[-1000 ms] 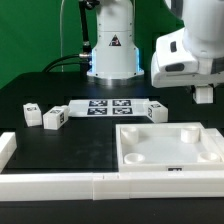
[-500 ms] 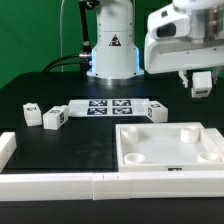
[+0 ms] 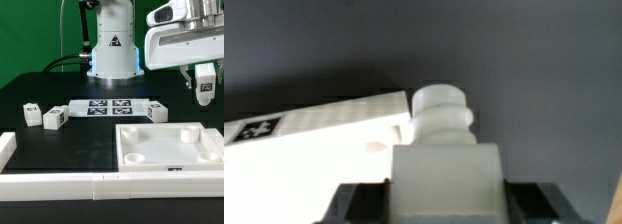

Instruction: Assemble one leg

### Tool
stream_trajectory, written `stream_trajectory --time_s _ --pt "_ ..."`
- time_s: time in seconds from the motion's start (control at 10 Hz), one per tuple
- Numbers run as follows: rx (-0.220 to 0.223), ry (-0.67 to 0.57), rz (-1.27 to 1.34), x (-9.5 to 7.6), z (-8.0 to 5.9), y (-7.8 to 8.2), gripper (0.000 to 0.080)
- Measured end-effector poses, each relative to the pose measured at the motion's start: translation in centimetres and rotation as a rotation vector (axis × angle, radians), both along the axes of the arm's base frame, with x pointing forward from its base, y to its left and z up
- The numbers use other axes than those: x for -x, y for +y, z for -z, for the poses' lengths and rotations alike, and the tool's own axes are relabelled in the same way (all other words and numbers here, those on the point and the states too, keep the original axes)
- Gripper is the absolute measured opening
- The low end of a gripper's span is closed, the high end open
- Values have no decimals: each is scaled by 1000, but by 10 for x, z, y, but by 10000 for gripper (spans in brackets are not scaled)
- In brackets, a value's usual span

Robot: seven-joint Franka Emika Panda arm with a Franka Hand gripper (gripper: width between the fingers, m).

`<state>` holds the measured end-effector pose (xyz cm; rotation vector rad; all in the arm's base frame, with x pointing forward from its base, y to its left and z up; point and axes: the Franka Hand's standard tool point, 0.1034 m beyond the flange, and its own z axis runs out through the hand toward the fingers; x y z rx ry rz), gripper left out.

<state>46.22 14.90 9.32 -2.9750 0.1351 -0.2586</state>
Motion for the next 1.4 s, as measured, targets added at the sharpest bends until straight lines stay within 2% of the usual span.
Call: stream_trajectory --time_s 0.1,0.3,0.5,0.6,0.7,0.8,0.9,1.0,1.2,1.4 --pt "16 -7 -76 -8 2 -6 291" --pt "39 -40 -171 -40 1 -29 291" --pt "48 -73 -228 -68 1 -44 291" --pt "57 -124 -219 -68 1 -42 291" --pt "56 -106 -226 -61 5 -41 291" --pt "57 -109 -225 -62 4 -42 291" --pt "77 -202 -216 -68 1 -46 291" --pt "73 -173 -221 -62 8 -45 291" --pt "56 -168 -237 -87 12 -32 291" --pt "46 -172 -234 -105 18 -28 291"
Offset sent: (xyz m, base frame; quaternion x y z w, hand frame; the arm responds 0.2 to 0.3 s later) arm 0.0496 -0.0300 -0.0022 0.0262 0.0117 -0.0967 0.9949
